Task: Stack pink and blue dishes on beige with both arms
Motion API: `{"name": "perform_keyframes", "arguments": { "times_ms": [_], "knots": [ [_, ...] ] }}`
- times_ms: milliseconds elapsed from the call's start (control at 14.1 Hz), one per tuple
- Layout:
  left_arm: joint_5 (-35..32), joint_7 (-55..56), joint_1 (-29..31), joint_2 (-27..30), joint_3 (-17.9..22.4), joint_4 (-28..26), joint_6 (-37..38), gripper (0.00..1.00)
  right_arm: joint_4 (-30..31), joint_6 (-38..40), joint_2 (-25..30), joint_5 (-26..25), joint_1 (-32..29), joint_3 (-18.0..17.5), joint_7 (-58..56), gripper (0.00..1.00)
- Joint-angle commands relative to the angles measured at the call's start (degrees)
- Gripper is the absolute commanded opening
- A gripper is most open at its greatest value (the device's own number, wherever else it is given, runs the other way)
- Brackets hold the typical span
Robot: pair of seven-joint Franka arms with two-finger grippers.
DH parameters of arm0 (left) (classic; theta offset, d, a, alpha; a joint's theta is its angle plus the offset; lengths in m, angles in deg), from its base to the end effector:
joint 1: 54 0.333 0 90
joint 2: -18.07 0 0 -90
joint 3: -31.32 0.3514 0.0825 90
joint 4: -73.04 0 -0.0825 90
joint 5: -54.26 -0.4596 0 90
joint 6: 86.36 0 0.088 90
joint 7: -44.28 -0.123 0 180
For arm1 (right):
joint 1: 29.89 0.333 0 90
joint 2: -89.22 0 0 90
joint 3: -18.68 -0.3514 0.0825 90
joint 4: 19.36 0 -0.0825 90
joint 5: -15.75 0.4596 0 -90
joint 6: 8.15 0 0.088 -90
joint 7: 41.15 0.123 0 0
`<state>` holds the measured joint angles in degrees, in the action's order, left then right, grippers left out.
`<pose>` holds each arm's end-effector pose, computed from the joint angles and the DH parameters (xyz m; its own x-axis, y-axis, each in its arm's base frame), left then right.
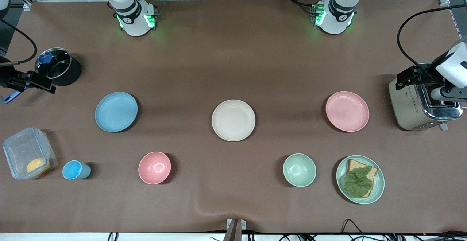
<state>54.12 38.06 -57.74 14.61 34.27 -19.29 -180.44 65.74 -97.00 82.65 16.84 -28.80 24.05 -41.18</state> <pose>0.6533 -0.0096 0.5890 0.9920 -0.1222 -0.0302 -0.1223 -0.9925 -0.0023 0.6642 -0.0439 0.6149 0.9961 -0.0735 -0.0487 -0.0740 -0.9972 -0.0083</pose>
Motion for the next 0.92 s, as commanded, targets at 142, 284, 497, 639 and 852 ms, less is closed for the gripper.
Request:
{"name": "perform_keyframes", "arguments": {
  "times_ms": [142, 284, 497, 639, 852],
  "knots": [
    [-0.65, -0.46, 0.31, -2.41, -0.05, 1.18, 1.1, 1.0, -0.46, 1.48, -0.46, 0.23, -0.21, -0.54, 0.3, 1.0],
    [-0.74, -0.37, 0.22, -2.51, -0.05, 1.18, 1.1, 1.0, -0.38, 2.26, -1.33, -0.64, 1.1, -0.45, 0.3, 1.0],
    [-0.74, -0.37, 0.31, -2.6, 0.04, 1.18, 1.1, 1.0, -0.55, 1.83, -4.84, -0.04, -1.52, -0.27, -3.36, 1.0],
    [-0.74, -0.46, 0.31, -2.78, 0.48, 1.27, 1.01, 1.0, -0.38, 2.97, -9.49, -0.21, -3.01, -0.18, -7.51, 1.0],
    [-0.74, -0.37, 0.31, -4.1, 0.92, 1.27, 0.75, 1.0, 1.29, 1.58, -15.21, 2.23, -6.0, -0.27, -11.73, 1.0]
  ]
}}
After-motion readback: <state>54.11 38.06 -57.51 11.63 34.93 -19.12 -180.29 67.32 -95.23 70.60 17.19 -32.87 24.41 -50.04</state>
